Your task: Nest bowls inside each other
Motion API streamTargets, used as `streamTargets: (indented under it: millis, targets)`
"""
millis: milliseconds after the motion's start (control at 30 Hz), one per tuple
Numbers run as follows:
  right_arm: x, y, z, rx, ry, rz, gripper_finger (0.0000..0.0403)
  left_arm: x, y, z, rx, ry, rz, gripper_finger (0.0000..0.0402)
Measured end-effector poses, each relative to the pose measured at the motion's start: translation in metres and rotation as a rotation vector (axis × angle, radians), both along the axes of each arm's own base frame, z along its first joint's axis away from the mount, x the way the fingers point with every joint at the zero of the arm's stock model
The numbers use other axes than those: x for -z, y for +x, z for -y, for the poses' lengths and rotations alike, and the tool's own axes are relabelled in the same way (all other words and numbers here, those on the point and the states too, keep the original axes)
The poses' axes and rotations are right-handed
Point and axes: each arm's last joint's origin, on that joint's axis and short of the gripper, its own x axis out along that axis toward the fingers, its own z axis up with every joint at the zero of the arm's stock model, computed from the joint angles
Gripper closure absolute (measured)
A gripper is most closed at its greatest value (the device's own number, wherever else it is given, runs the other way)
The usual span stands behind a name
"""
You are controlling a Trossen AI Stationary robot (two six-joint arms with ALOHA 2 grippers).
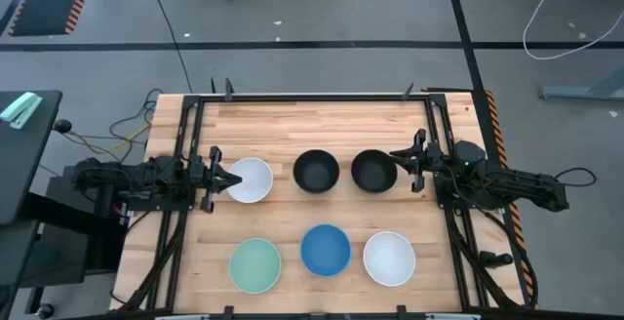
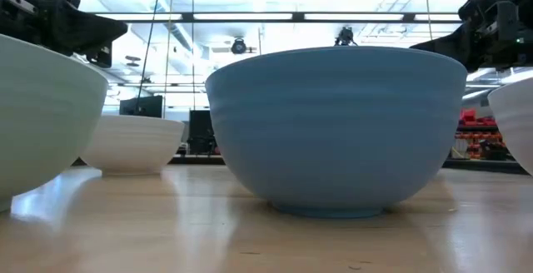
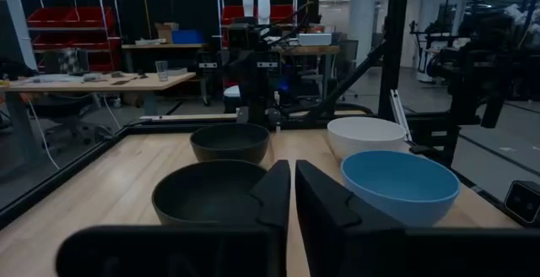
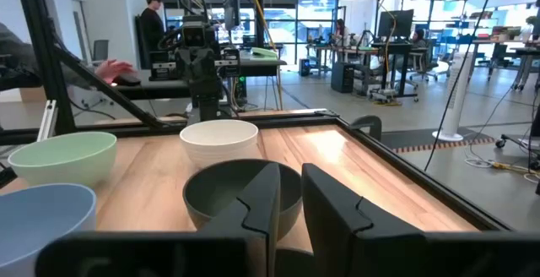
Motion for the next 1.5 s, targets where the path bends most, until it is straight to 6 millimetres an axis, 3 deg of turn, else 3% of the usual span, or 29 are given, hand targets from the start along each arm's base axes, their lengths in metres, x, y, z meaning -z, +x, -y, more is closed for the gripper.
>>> streamTargets:
  millis: [1500]
  targets:
    - [0.0001, 0.0, 0.0, 0.0, 0.0, 0.0, 0.0341, 0.0, 0.0, 0.0, 0.0, 0.0, 0.0, 0.0366]
